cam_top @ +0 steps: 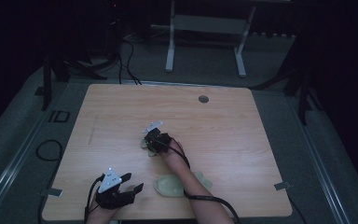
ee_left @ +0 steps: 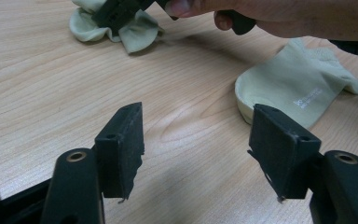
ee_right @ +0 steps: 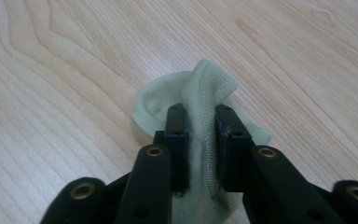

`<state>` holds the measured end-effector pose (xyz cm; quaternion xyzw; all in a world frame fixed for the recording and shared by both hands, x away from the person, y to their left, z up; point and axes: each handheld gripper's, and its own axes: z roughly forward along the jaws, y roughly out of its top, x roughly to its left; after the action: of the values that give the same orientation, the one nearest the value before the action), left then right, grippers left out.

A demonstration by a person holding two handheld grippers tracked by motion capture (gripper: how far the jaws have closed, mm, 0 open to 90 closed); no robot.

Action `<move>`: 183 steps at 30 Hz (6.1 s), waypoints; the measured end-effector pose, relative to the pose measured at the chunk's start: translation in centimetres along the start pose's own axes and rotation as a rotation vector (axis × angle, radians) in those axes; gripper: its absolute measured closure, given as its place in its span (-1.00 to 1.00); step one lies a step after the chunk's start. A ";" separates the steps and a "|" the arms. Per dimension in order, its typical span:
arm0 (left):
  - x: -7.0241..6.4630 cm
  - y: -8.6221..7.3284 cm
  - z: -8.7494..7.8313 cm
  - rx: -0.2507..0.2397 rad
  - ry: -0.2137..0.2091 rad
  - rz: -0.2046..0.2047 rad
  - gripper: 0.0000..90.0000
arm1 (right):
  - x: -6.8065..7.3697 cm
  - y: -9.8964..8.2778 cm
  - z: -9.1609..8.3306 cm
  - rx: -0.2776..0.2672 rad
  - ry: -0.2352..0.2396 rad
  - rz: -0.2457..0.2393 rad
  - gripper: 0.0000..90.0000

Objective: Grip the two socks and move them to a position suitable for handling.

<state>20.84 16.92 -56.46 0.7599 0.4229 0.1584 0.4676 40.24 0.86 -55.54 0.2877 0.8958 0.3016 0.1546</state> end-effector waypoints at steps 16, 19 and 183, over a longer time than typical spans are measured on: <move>-0.2 0.0 0.2 0.008 -0.016 -0.010 -0.23 | -2.1 -2.0 -6.6 -0.057 0.024 0.030 0.76; -0.3 0.0 0.2 0.003 -0.019 -0.015 -0.23 | -3.0 -2.7 -8.4 -0.078 0.014 0.053 0.76; -0.1 7.3 12.6 0.242 -0.038 0.215 0.16 | -9.0 -16.5 -11.9 -0.056 0.132 0.020 0.16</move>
<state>32.40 8.06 -56.68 0.8545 0.3462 0.1408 0.3608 34.99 -20.74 -55.82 0.2719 0.8922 0.3464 0.1002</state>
